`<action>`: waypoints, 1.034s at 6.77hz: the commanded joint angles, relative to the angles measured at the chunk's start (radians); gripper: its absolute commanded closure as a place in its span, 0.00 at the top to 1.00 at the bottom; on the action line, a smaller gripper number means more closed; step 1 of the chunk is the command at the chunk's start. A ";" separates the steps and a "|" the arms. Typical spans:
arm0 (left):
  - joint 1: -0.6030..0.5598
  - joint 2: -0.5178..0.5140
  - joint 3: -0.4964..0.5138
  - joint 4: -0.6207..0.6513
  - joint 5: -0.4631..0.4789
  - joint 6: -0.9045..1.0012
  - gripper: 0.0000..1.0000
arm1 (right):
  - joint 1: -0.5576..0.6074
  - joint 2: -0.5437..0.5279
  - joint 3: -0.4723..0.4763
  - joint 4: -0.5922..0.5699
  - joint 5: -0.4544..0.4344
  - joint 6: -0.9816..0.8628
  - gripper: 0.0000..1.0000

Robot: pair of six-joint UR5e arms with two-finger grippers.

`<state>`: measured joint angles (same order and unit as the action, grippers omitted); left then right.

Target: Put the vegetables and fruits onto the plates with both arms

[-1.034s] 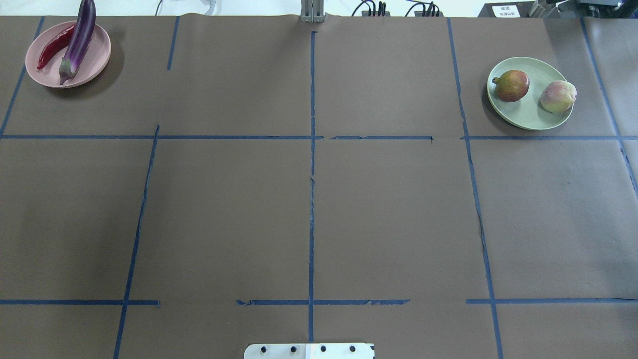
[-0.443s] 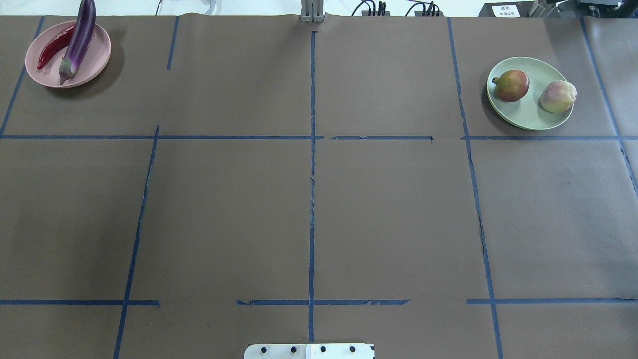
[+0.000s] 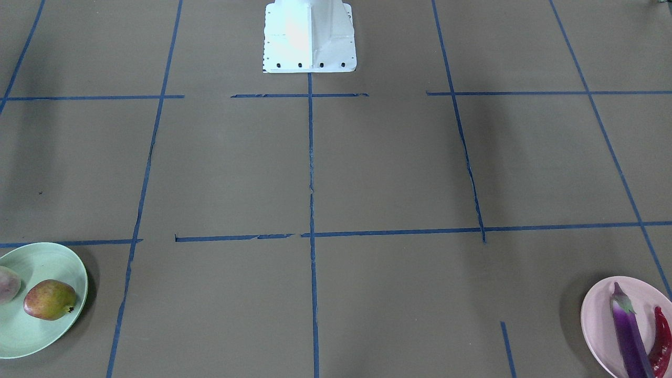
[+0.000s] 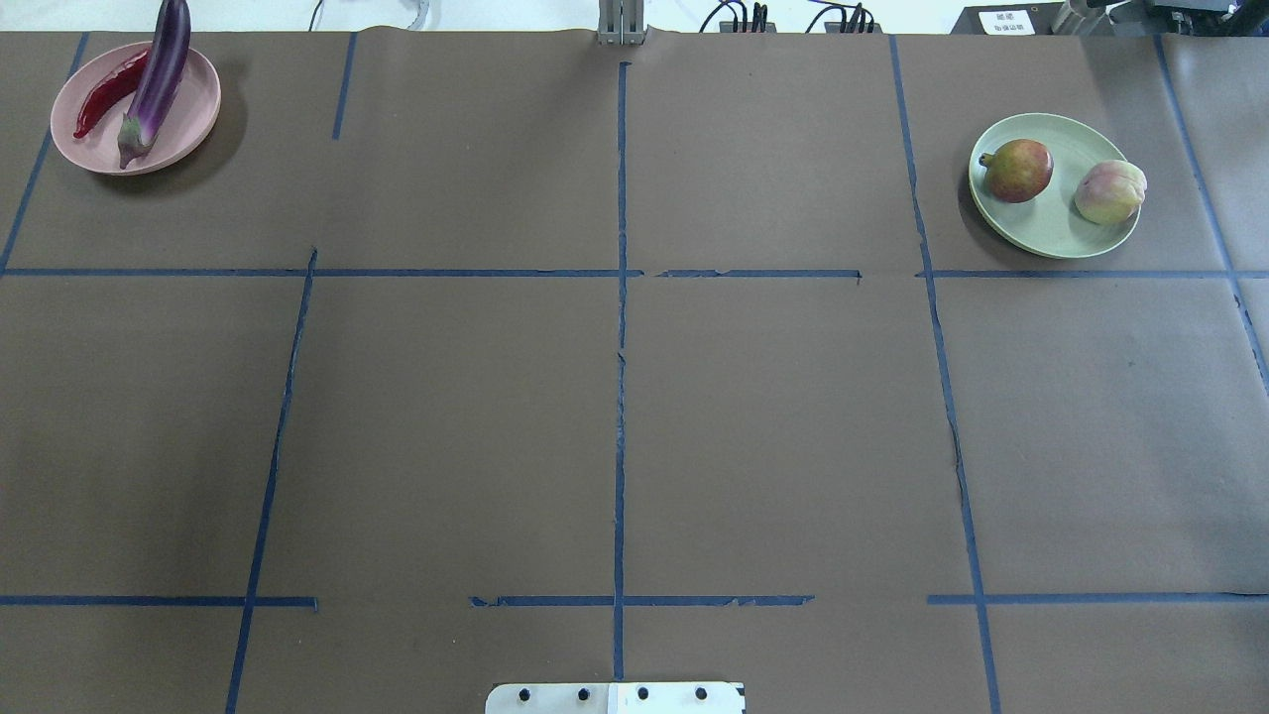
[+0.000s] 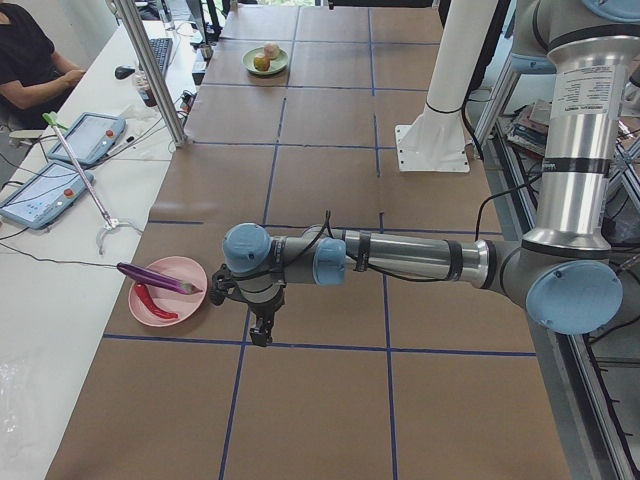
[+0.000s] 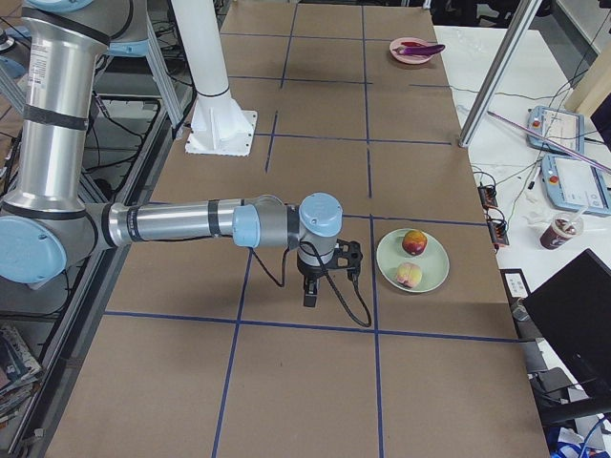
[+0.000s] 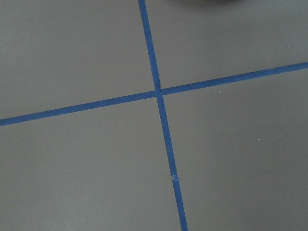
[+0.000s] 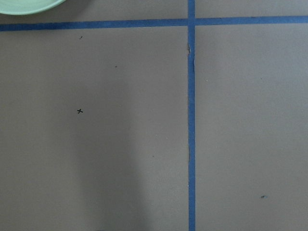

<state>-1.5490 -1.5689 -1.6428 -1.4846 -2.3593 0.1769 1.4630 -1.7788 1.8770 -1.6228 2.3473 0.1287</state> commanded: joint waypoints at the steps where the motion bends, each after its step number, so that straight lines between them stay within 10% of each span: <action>1: -0.005 0.067 -0.045 0.001 -0.015 0.003 1.00 | -0.001 -0.004 -0.001 0.014 0.001 0.005 1.00; 7: -0.006 0.049 -0.055 0.020 0.006 0.007 1.00 | 0.005 -0.007 -0.009 0.014 0.004 -0.001 1.00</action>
<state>-1.5563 -1.5238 -1.6977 -1.4658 -2.3554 0.1840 1.4655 -1.7853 1.8681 -1.6092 2.3504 0.1276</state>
